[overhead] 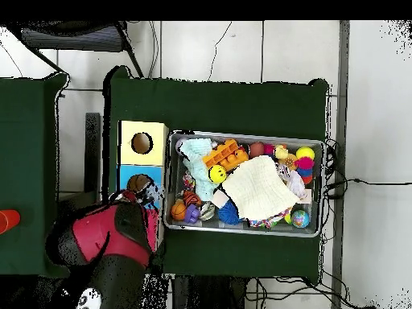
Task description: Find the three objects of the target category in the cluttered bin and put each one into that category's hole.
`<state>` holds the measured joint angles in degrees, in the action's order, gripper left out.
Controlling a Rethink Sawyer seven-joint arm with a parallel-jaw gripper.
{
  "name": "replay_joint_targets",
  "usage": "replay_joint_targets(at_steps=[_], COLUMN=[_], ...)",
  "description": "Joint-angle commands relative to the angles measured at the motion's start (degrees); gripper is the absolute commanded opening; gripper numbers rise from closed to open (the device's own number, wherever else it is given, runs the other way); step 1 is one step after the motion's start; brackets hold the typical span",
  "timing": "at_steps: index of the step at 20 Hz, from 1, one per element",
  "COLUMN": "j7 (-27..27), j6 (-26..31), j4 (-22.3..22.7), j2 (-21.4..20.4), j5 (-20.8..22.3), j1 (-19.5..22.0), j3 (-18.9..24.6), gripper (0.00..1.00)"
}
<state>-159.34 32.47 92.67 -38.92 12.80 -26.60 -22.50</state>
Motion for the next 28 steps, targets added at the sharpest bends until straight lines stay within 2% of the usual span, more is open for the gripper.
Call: replay_joint_targets(at_steps=[1,3,6,10,14,18,24,28], j7=[-25.34,-26.13,-26.15,-26.88,-27.88,-27.05,-24.55,-22.02], j6=[-7.23,-11.14,-13.19,-14.74,-17.00,-17.94,-17.08,-14.94], j4=[-2.81,-2.16,-1.74,-1.02,-1.44,-1.41,-0.52,0.40], j2=[5.65,7.76,8.95,10.60,14.20,16.48,16.80,14.82], j5=[-3.00,-3.83,-6.01,-9.64,-13.98,-18.17,-22.69,-24.57], j1=[-4.35,-3.58,-3.04,-3.98,-5.86,-7.21,-8.34,-7.93], j3=[-12.43,-13.46,-13.34,-13.63,-15.16,-16.16,-16.05,-14.53], gripper=[0.00,0.00,0.00,0.00,0.00,0.00,0.00,0.00])
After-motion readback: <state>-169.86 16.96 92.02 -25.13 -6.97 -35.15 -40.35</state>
